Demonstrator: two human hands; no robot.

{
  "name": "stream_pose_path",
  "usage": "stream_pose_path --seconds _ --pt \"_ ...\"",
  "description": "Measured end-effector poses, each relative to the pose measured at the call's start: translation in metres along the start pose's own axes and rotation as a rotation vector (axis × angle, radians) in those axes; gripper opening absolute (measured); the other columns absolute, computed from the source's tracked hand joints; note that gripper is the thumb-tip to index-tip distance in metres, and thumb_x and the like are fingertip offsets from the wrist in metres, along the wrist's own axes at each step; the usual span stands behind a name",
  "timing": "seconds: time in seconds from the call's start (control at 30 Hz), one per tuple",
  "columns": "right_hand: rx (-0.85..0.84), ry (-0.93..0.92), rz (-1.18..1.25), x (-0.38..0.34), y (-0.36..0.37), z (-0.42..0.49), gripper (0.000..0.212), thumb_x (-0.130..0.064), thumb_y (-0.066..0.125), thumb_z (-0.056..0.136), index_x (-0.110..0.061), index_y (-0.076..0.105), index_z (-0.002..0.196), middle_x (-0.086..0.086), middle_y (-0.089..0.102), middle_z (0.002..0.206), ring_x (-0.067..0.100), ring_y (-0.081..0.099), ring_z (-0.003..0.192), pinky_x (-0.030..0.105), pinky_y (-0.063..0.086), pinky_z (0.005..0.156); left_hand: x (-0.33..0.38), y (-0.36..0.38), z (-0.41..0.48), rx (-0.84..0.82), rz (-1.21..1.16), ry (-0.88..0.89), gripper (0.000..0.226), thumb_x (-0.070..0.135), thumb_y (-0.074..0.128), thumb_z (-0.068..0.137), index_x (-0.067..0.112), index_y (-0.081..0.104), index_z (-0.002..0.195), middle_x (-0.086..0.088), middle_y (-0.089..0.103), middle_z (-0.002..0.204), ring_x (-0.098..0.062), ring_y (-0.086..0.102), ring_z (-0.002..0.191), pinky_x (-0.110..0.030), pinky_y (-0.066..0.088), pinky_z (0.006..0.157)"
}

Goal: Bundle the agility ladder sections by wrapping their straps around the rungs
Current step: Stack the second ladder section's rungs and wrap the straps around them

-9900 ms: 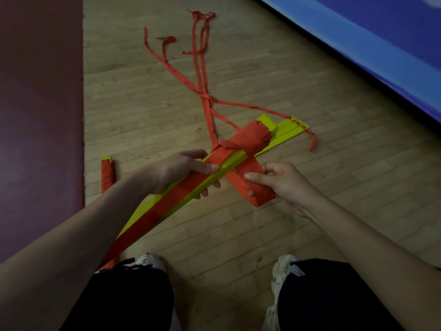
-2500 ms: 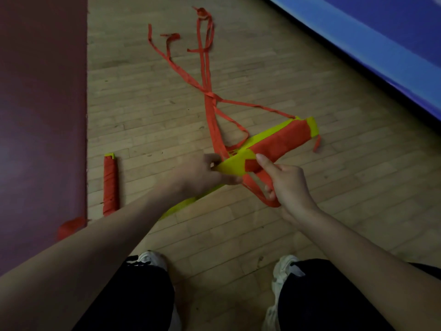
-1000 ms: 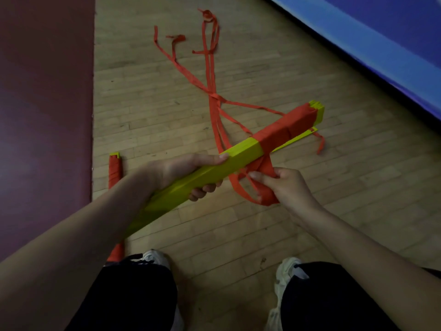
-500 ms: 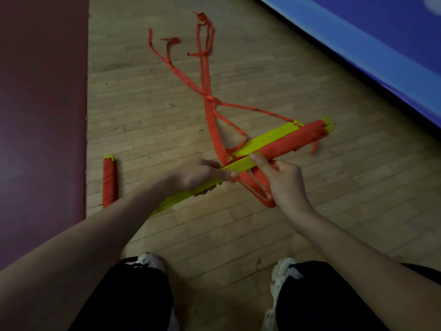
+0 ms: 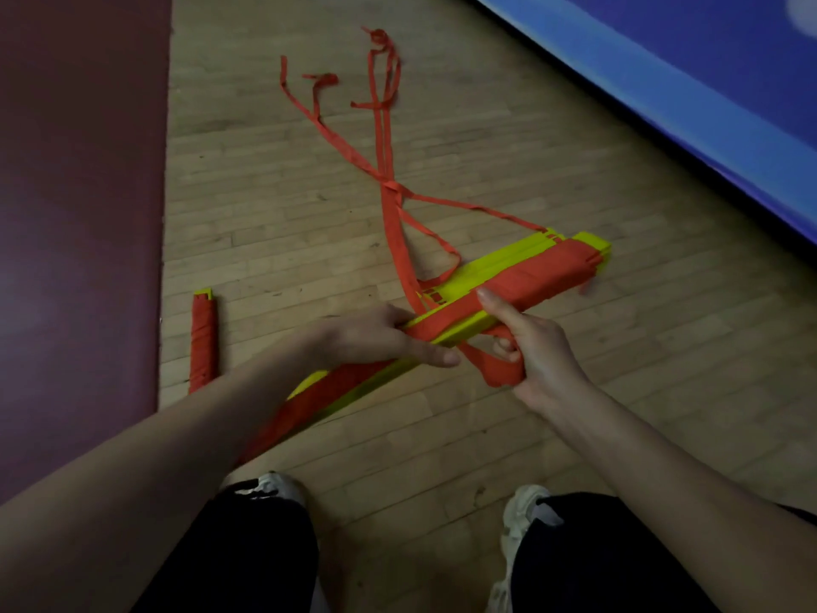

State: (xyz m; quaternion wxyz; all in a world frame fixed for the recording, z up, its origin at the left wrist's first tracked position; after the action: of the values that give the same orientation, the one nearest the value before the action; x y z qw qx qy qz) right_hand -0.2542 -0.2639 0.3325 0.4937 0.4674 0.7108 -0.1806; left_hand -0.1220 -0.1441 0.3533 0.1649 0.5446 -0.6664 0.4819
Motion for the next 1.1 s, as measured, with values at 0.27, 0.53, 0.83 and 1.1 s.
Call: stream_pose_path --seconds 0.27,0.53,0.83,1.1 --pt "-0.203 -0.043 0.071 -0.005 0.004 -0.002 0.041 -0.033 0.074 0.069 -0.005 0.054 0.091 -0.008 0.033 0.036 0.002 0.029 0.028 0.014 0.024 0.033 -0.012 -0.006 -0.006 -0.459 -0.595 -0.132 0.059 0.058 0.051 0.083 0.005 0.06 0.108 -0.017 0.069 0.093 -0.025 0.065 0.066 -0.03 0.054 0.061" --pt "-0.267 -0.144 -0.076 -0.01 0.008 0.001 0.018 -0.025 0.069 0.079 -0.009 0.061 0.077 -0.004 0.054 0.052 0.005 0.048 0.043 0.016 0.041 0.045 -0.007 -0.016 -0.008 -0.334 -0.473 -0.024 0.022 0.027 0.067 0.078 0.014 0.068 0.096 -0.006 0.057 0.073 -0.018 0.052 0.057 -0.024 0.043 0.051" --pt "-0.247 -0.209 -0.318 -0.007 0.005 0.001 0.018 -0.013 0.07 0.084 0.001 0.07 0.095 0.008 0.069 0.068 0.009 0.058 0.048 0.018 0.047 0.045 -0.016 -0.033 -0.006 -0.167 -0.512 -0.11 0.064 0.055 0.062 0.074 0.008 0.063 0.117 -0.006 0.061 0.078 -0.019 0.054 0.065 -0.027 0.046 0.058" --pt "-0.119 -0.261 -0.48 -0.001 0.005 0.007 0.059 -0.053 0.08 0.058 -0.001 0.071 0.083 0.032 0.068 0.08 0.052 0.064 0.069 0.058 0.051 0.063 -0.002 -0.016 -0.002 0.031 -0.267 -0.069 0.029 0.035 0.06 0.091 0.013 0.063 0.11 -0.008 0.06 0.076 -0.018 0.055 0.059 -0.026 0.046 0.054"
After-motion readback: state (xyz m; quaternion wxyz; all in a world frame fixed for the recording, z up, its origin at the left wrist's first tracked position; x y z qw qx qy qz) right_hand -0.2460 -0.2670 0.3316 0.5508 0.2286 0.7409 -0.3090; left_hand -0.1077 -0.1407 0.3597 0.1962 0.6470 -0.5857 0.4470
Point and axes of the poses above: each hand's wrist, its own z-axis towards the middle knuckle, its own y-axis out of the palm, x = y × z, the point moved 3 cm from there along z, towards the middle knuckle
